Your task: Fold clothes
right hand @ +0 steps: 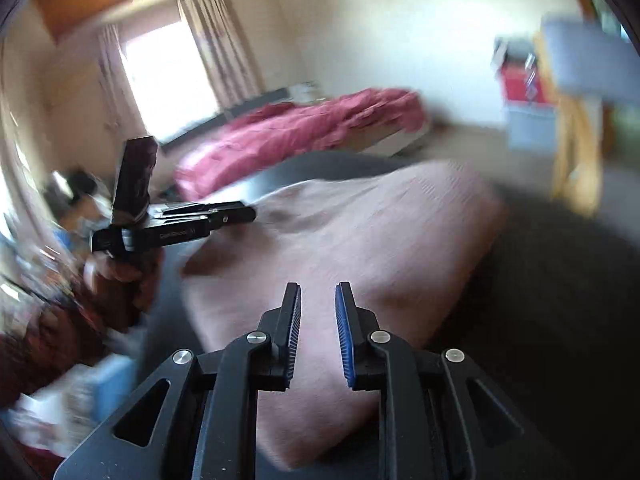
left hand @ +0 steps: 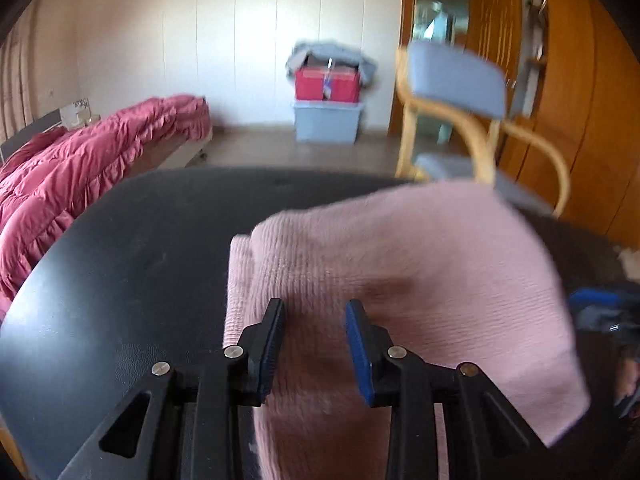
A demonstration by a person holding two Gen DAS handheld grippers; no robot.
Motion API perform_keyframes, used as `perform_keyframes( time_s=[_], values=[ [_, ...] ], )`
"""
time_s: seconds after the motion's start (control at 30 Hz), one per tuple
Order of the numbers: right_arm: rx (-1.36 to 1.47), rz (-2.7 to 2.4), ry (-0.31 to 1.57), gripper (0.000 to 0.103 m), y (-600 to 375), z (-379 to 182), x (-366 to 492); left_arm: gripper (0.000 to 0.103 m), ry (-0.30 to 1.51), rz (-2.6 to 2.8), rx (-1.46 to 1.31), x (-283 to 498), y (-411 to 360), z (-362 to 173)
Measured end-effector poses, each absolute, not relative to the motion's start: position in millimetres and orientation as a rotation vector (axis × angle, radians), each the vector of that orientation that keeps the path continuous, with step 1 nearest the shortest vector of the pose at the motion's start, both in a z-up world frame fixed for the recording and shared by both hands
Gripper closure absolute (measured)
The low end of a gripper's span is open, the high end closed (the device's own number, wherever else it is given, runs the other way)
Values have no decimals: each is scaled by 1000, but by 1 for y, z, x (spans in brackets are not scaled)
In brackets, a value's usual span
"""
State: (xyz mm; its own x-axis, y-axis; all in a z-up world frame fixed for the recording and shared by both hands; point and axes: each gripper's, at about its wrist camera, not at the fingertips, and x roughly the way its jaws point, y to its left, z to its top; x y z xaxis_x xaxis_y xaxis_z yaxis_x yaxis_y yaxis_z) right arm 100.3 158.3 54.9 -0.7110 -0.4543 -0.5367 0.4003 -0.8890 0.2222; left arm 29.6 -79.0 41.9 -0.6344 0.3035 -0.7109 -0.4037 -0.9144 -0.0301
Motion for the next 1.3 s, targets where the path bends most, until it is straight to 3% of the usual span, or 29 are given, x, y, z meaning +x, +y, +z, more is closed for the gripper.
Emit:
perform_keyframes(
  time_s=[0.1, 0.2, 0.27, 0.3, 0.33, 0.43, 0.53, 0.7, 0.8, 0.97, 1.1, 1.3],
  values=[
    [862, -2684, 82, 84, 148, 51, 99, 72, 161, 2514, -1095, 12, -79, 33],
    [942, -2692, -72, 84, 164, 46, 92, 72, 91, 2497, -1107, 10, -85, 36],
    [998, -2634, -276, 67, 183, 42, 85, 72, -53, 2433, -1131, 7, -99, 43],
    [1020, -2606, -367, 50, 192, 39, 81, 72, -141, 2394, -1151, 3, -108, 45],
    [1028, -2597, -424, 42, 197, 36, 79, 72, -238, 2354, -1177, -4, -119, 45],
    [1058, -2554, -576, 37, 208, 26, 73, 72, -488, 2210, -1305, -26, -143, 34],
    [1089, -2502, -720, 29, 216, 16, 66, 72, -471, 2178, -1345, -34, -143, 27],
    [1131, -2404, -944, 28, 229, 0, 54, 70, -285, 2296, -1286, -30, -136, 38],
    [1127, -2393, -957, 28, 230, 0, 52, 66, -240, 2333, -1318, -38, -140, 34],
    [1122, -2371, -988, 28, 232, -1, 49, 61, -362, 2240, -1341, -46, -150, 16],
    [1120, -2367, -994, 28, 234, -1, 50, 45, -493, 2186, -1386, -55, -164, 1],
    [1127, -2341, -996, 28, 234, 0, 44, 43, -572, 2093, -1407, -62, -172, -7]
  ],
)
